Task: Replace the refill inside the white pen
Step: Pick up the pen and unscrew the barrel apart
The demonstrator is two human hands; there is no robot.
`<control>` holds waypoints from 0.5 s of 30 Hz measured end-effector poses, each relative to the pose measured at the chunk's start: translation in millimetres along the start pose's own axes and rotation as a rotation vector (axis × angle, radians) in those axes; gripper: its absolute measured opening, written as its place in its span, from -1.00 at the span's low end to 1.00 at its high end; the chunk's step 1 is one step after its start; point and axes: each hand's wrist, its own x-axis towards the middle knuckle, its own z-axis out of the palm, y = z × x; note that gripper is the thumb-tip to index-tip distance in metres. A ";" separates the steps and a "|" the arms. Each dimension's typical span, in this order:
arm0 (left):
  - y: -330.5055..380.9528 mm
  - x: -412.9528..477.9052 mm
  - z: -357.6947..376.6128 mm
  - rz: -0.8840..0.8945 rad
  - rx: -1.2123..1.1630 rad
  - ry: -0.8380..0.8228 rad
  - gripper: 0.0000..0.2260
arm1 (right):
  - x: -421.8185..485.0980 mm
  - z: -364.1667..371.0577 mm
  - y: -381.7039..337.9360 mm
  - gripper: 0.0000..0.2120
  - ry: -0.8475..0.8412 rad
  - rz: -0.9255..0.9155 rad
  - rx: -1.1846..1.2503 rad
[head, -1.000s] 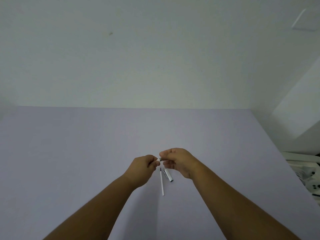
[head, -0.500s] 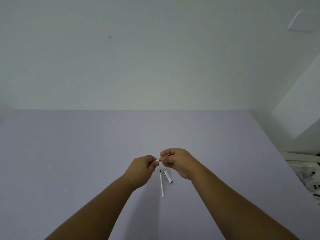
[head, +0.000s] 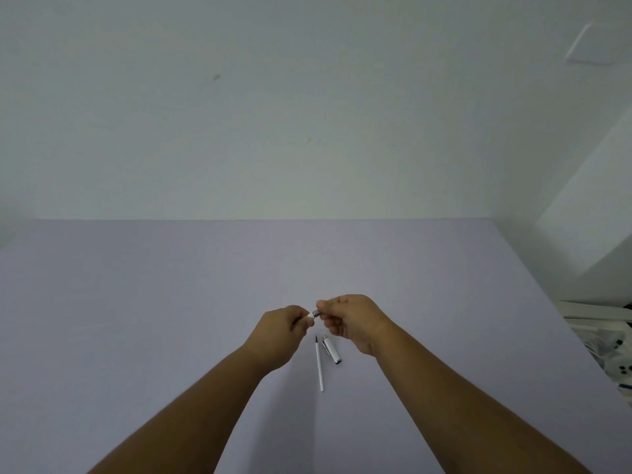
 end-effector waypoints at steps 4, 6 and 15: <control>0.4 0.6 -1.4 -0.005 -0.007 0.010 -0.80 | -0.5 -0.2 -1.8 -0.90 -0.055 -0.026 0.078; 0.9 0.6 -1.5 0.001 -0.004 0.018 -0.81 | -1.7 1.5 -3.2 -0.84 -0.022 0.025 0.064; 2.3 -0.4 -3.2 0.002 0.014 0.035 -0.80 | -6.1 5.3 -3.9 -0.85 -0.036 0.040 0.115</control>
